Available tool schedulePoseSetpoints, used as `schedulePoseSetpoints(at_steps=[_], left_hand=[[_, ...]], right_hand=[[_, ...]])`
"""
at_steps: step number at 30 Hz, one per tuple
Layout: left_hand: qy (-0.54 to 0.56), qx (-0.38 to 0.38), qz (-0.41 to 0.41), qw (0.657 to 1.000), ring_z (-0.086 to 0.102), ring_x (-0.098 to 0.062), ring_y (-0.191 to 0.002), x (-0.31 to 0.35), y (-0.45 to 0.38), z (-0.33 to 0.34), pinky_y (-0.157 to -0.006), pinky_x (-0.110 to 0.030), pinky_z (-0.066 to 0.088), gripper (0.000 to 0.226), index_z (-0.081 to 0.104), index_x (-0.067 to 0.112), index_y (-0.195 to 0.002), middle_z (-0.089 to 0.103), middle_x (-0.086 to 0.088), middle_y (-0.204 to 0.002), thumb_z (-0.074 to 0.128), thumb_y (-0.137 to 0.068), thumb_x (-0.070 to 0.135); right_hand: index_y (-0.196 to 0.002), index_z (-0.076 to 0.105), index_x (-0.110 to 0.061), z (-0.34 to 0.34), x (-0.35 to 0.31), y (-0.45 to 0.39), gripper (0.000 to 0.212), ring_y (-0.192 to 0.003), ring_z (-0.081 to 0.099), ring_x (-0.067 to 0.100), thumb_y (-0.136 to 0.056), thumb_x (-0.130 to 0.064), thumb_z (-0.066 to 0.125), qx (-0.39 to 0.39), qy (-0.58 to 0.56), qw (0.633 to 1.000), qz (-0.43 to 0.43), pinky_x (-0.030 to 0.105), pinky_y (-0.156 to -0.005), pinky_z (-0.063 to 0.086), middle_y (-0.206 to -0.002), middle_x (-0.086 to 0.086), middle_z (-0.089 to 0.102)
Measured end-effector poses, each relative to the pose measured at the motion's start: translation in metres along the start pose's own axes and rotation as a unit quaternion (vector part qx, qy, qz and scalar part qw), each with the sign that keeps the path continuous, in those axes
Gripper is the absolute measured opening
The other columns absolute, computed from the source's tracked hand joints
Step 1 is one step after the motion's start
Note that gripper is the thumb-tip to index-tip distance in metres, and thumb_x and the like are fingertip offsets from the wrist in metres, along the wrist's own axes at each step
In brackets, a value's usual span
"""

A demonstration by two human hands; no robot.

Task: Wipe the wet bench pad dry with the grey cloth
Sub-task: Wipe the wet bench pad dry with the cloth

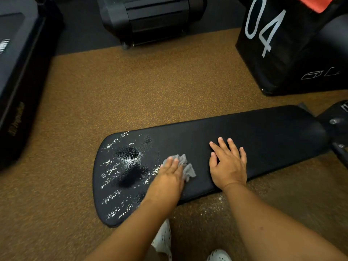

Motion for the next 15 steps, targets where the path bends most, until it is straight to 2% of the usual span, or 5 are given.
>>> schedulePoseSetpoints(at_steps=[3, 5, 8, 12, 15], left_hand=[[0.033, -0.026, 0.047, 0.998, 0.057, -0.025, -0.119, 0.027, -0.002, 0.001, -0.098, -0.041, 0.046, 0.055, 0.069, 0.011, -0.112, 0.066, -0.008, -0.12, 0.027, -0.084, 0.031], [0.011, -0.045, 0.104, 0.993, 0.058, -0.02, -0.118, 0.036, 0.007, 0.005, -0.097, -0.04, 0.045, 0.049, 0.072, 0.016, -0.109, 0.068, -0.002, -0.117, 0.033, -0.082, 0.033], [-0.014, -0.018, 0.187, 0.982, 0.052, -0.019, -0.125, 0.024, 0.029, 0.012, -0.104, -0.04, 0.039, 0.042, 0.066, 0.017, -0.118, 0.062, 0.0, -0.127, 0.05, -0.081, 0.03], [-0.029, 0.007, 0.234, 0.972, 0.048, -0.016, -0.129, -0.003, 0.06, 0.02, -0.111, -0.037, 0.034, 0.048, 0.063, 0.021, -0.123, 0.058, 0.004, -0.133, 0.04, -0.081, 0.026], [-0.047, 0.032, 0.246, 0.968, 0.044, -0.017, -0.131, -0.019, 0.069, 0.025, -0.108, -0.036, 0.03, 0.044, 0.061, 0.02, -0.124, 0.055, 0.004, -0.135, 0.046, -0.084, 0.03]], right_hand=[[-0.134, 0.047, -0.037, 0.0, 0.0, 0.001, 0.043, -0.143, 0.018, 0.016, -0.093, -0.038, 0.032, -0.003, 0.006, 1.0, 0.0, 0.046, -0.116, 0.007, -0.149, -0.009, 0.037], [-0.134, 0.046, -0.037, 0.0, -0.001, 0.0, 0.042, -0.143, 0.017, 0.015, -0.095, -0.037, 0.034, -0.006, 0.005, 1.0, 0.001, 0.046, -0.116, 0.006, -0.15, -0.009, 0.036], [-0.134, 0.047, -0.037, -0.001, 0.0, 0.001, 0.04, -0.143, 0.018, 0.016, -0.095, -0.036, 0.038, -0.003, -0.001, 1.0, 0.0, 0.046, -0.116, 0.006, -0.15, -0.009, 0.037], [-0.131, 0.05, -0.037, -0.001, 0.0, 0.001, 0.041, -0.142, 0.021, 0.016, -0.093, -0.038, 0.035, 0.008, -0.005, 1.0, 0.0, 0.046, -0.116, 0.01, -0.147, -0.009, 0.04], [-0.131, 0.051, -0.037, -0.001, -0.001, 0.001, 0.043, -0.142, 0.022, 0.016, -0.092, -0.039, 0.033, 0.01, -0.004, 1.0, 0.0, 0.045, -0.115, 0.01, -0.147, -0.009, 0.041]])
Point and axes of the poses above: each hand's wrist, its own y-axis away from the middle knuckle, its own z-axis out of the palm, x = y × z, the point moved 2 cm from there along -y, towards the middle knuckle
